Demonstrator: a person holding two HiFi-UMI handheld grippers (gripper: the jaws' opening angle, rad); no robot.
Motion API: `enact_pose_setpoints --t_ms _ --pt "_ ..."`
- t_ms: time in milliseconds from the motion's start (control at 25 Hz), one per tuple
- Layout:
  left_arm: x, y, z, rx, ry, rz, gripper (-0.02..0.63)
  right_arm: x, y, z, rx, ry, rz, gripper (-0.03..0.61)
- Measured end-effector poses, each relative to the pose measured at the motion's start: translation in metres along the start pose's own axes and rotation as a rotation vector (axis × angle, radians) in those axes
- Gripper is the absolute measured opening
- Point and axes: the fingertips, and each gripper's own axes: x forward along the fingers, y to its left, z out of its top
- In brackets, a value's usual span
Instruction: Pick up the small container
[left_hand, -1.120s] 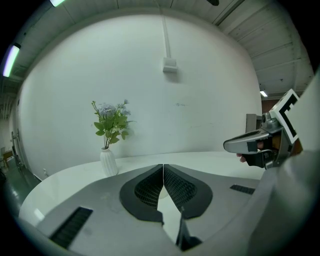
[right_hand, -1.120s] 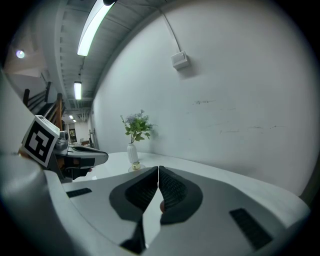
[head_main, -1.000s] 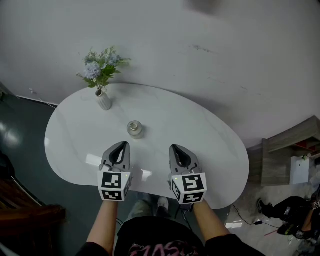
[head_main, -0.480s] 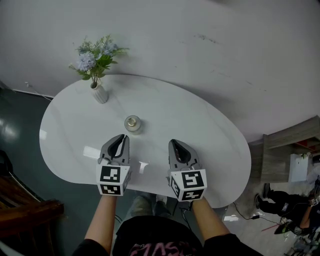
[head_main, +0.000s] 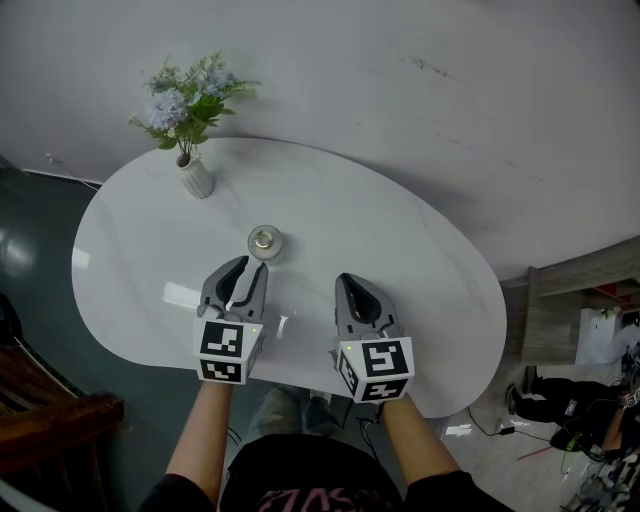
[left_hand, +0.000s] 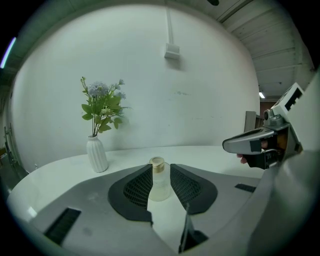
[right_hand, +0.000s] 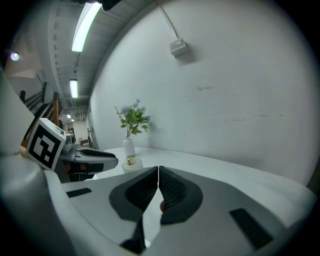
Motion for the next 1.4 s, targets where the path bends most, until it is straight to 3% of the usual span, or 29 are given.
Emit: enact_pose_setpoints --t_ms 640,1400 --pt "0.030 0.007 -0.005 0.001 0.021 -0.009 0.169 0.021 -0.008 -0.008 0.019 0.019 -0.009 0.067" --pt "0.049 0.012 -0.004 -0.033 0.007 -0.036 0.179 0.040 -0.004 -0.017 0.027 0.047 -0.005 0.067"
